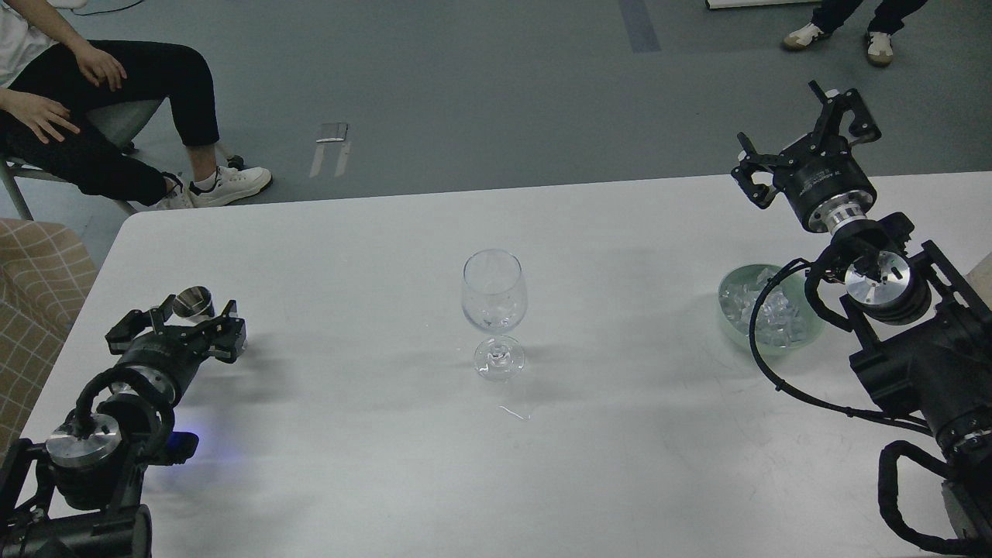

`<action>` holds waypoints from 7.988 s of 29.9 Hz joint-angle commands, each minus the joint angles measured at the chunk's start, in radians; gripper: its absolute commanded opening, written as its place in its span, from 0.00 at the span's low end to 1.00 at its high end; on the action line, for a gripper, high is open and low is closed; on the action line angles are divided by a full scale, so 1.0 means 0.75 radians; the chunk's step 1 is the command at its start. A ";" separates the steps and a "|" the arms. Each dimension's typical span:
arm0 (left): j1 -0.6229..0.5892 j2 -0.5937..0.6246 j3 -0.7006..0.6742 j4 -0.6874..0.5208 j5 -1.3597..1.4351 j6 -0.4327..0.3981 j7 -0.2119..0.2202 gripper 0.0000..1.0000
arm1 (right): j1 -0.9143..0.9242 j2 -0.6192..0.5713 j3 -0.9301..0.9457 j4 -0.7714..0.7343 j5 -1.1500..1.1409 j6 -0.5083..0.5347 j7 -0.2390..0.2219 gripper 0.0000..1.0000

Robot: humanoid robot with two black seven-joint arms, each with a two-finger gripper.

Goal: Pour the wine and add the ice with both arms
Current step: 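Close the left gripper on the metal cup and lift it, then carry the metal cup with the left gripper toward the wine glass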

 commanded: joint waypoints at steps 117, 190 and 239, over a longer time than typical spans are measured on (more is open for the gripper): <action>-0.025 -0.048 0.000 0.141 0.000 -0.195 0.012 0.30 | -0.003 -0.006 -0.006 -0.014 -0.002 0.000 -0.001 1.00; 0.061 -0.021 0.223 -0.360 -0.002 -0.265 0.072 0.13 | -0.005 -0.031 -0.006 -0.012 -0.002 -0.004 -0.001 1.00; -0.132 0.056 0.540 -0.495 0.262 -0.236 0.241 0.00 | -0.048 -0.051 0.000 -0.008 0.000 -0.002 -0.001 1.00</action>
